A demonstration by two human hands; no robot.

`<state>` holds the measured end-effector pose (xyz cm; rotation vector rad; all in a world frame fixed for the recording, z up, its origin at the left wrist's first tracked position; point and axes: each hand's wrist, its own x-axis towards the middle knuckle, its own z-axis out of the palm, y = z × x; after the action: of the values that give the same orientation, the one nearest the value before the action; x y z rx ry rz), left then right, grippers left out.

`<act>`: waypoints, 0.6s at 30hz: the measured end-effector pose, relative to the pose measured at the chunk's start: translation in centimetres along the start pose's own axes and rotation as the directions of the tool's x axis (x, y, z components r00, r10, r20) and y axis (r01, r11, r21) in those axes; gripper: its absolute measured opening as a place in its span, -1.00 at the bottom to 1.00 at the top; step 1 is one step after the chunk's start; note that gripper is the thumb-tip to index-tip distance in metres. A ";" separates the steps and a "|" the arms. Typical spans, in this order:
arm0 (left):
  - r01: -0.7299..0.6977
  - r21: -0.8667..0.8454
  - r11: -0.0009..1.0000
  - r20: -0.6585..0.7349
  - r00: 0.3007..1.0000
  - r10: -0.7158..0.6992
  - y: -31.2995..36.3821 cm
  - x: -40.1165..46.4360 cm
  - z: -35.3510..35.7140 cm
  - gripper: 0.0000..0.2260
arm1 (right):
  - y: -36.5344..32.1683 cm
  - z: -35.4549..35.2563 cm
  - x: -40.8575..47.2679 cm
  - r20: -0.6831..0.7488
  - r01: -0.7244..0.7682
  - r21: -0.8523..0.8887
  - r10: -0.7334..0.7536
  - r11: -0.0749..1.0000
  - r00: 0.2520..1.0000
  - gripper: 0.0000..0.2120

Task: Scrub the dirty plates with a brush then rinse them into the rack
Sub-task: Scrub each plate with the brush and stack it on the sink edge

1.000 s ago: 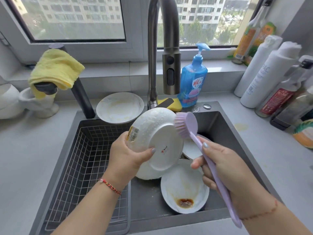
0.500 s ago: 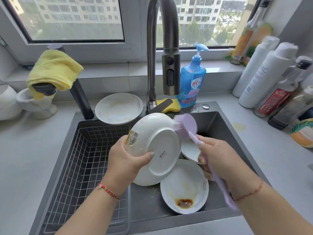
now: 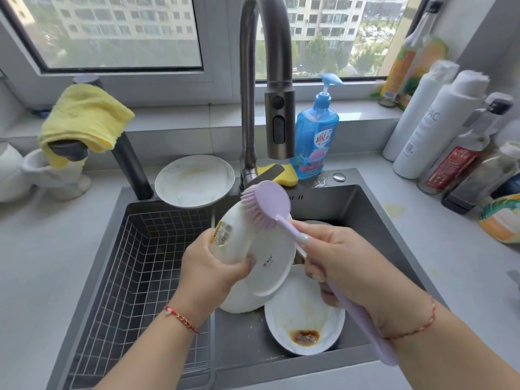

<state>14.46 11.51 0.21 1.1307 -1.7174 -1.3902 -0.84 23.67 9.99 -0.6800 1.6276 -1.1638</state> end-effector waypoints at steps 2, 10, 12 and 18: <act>-0.020 -0.022 1.000 -0.001 1.000 0.020 0.1 0.0 -0.4 -0.57 | 0.9 -1.6 0.7 -0.094 -0.076 0.070 0.082 0.995 0.992 -0.80; 0.025 -0.427 0.904 -0.143 0.985 -0.095 0.7 0.4 0.0 -0.42 | 7.1 -2.1 2.5 -0.349 -0.064 0.244 0.149 0.968 0.925 -0.72; 0.036 -0.528 0.849 -0.138 0.982 -0.127 0.8 0.4 0.6 -0.38 | 7.4 -1.5 2.9 -0.387 -0.042 0.199 0.118 0.979 0.915 -0.56; 0.040 -0.653 0.756 -0.074 0.991 -0.116 1.2 -0.5 2.2 -0.28 | 7.3 -0.8 3.5 -0.386 -0.005 0.105 0.046 0.995 0.921 -0.35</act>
<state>12.43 13.00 0.91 0.8525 -0.9646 -1.7492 -2.14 23.80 1.91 -0.3737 1.8817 -1.4180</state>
